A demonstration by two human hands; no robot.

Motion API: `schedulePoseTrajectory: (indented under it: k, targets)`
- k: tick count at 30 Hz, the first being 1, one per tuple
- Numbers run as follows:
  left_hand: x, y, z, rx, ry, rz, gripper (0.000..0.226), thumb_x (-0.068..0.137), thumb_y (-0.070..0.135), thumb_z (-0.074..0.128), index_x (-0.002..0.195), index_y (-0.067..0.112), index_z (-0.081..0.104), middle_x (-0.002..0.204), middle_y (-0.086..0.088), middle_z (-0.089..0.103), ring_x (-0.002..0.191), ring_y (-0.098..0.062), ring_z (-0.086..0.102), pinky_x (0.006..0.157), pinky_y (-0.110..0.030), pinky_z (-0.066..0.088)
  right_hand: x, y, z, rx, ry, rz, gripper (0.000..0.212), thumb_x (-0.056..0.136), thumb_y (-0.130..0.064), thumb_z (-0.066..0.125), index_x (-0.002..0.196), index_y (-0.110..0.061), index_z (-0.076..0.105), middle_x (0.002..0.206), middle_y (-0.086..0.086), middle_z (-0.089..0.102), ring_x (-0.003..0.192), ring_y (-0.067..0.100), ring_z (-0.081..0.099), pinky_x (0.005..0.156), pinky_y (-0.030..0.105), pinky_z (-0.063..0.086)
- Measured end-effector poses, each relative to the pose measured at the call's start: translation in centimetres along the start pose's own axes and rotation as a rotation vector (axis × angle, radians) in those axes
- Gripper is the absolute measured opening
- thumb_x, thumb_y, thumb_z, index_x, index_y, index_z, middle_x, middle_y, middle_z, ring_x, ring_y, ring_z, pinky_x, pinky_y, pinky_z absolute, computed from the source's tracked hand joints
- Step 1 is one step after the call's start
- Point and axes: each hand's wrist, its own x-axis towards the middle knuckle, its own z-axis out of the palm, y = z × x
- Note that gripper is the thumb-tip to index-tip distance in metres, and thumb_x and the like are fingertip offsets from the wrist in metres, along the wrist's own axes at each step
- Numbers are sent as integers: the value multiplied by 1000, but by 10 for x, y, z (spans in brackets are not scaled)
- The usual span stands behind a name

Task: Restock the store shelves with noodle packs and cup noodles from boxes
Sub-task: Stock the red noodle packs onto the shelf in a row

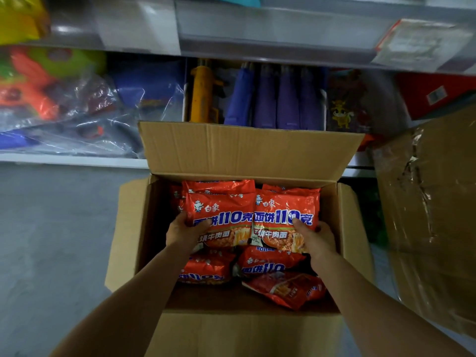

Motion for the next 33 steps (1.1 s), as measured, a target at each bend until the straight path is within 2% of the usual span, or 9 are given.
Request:
schedulePoseTrajectory:
  k: [2,7,15,17,19,22,26,30,33]
  targets:
    - [-3,0,-3,-6,-7,-11,58,71,37,89,121,26,64,112,0,71,106,-27,68,97,-56,53,-6,-1,0,15,-37,8,54,77,-37,86,123,-22,61,110,3,70,95,26,69,84,46,57]
    - [-23,8,-20,-14,-8,6,45,71,38,89,108,26,66,101,1,73,96,-26,71,90,-45,57,-36,-12,-5,72,-72,9,43,79,-34,85,111,-26,59,102,3,69,87,23,67,79,39,53]
    - [-91,46,-68,-173,-85,9,39,73,25,89,106,16,71,96,-8,77,84,-31,75,83,-51,60,-113,-41,-45,100,-85,5,46,72,-46,87,109,-26,67,100,4,75,89,26,71,84,43,53]
    - [-116,60,-86,-198,-101,13,42,71,26,89,107,14,71,95,-10,78,82,-31,76,80,-50,61,-141,-52,-56,129,-104,24,45,69,-48,89,104,-29,68,96,3,77,89,28,73,89,50,55]
    - [-141,72,-102,-229,-113,34,39,73,21,87,107,9,72,93,-12,78,77,-30,76,71,-42,61,-171,-64,-69,169,-149,40,51,61,-51,93,102,-32,69,93,3,79,89,31,75,91,59,55]
    - [-183,93,-129,-244,-122,62,28,80,11,82,104,3,71,91,-16,76,67,-24,75,53,-30,58,-216,-82,-94,198,-175,18,61,54,-54,95,105,-32,70,93,3,79,87,32,76,90,60,56]
    - [-237,123,-167,-266,-171,88,53,68,28,88,111,3,69,100,-19,76,85,-35,75,73,-42,62,-276,-113,-125,233,-230,-16,78,49,-56,96,117,-30,66,97,3,79,88,30,77,90,57,57]
    - [-297,147,-195,-312,-183,108,40,80,21,82,113,5,69,99,-18,76,82,-33,75,67,-37,60,-339,-137,-157,279,-281,-55,75,55,-47,95,120,-24,65,100,6,79,90,31,76,90,55,57]
    - [-339,161,-214,-321,-182,125,42,77,21,84,112,5,69,101,-21,75,80,-33,74,78,-43,60,-385,-156,-181,287,-301,-112,65,66,-37,90,123,-19,62,100,7,78,86,28,76,77,43,60]
